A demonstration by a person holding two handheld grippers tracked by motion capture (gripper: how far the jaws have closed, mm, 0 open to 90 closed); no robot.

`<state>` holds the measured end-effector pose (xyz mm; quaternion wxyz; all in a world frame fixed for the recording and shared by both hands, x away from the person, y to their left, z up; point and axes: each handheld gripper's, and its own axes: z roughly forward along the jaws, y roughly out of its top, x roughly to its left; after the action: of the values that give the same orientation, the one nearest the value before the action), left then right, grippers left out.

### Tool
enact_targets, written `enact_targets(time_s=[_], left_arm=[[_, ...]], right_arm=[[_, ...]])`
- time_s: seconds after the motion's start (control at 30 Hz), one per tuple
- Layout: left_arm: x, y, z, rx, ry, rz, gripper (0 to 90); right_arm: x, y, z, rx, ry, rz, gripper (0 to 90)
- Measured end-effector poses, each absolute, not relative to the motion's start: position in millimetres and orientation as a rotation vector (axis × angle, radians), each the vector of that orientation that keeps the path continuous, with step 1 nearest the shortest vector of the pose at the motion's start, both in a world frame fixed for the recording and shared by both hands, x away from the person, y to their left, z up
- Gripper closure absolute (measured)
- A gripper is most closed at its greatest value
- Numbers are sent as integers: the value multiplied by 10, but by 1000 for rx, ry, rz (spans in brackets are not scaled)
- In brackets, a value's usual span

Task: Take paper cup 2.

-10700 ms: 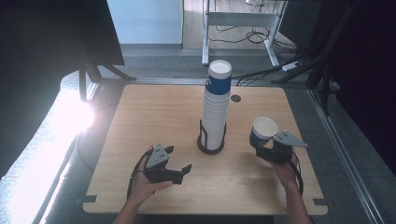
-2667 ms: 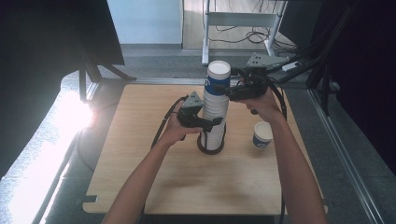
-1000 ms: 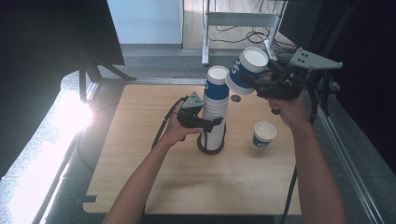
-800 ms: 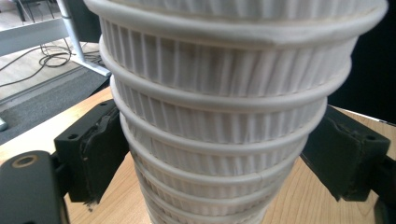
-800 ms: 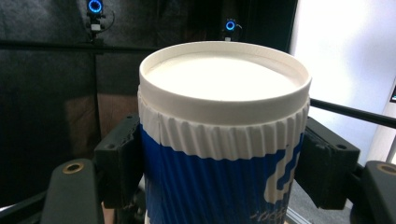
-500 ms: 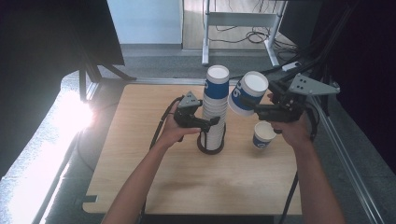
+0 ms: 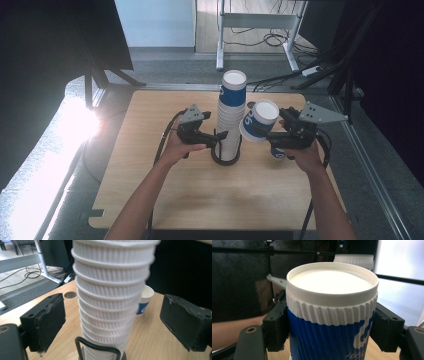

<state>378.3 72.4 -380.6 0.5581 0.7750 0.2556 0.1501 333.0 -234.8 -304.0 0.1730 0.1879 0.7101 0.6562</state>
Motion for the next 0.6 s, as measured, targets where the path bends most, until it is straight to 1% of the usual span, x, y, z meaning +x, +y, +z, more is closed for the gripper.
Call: enact_targets(time_s=[0.27,0.37,0.6], left_arm=[[3581,798,-3853,1827,555,345,69],[3484,830,-3892,1839,542,367,71],[3234,908,-4025,1839,536,373,76]], right_arm=[[3265,-2322,-3338,558,2050,1864,258],[3219,-2306,-3473,567,2058,1862,258],[3123,-2276,-3722,578,2070,1856,257]])
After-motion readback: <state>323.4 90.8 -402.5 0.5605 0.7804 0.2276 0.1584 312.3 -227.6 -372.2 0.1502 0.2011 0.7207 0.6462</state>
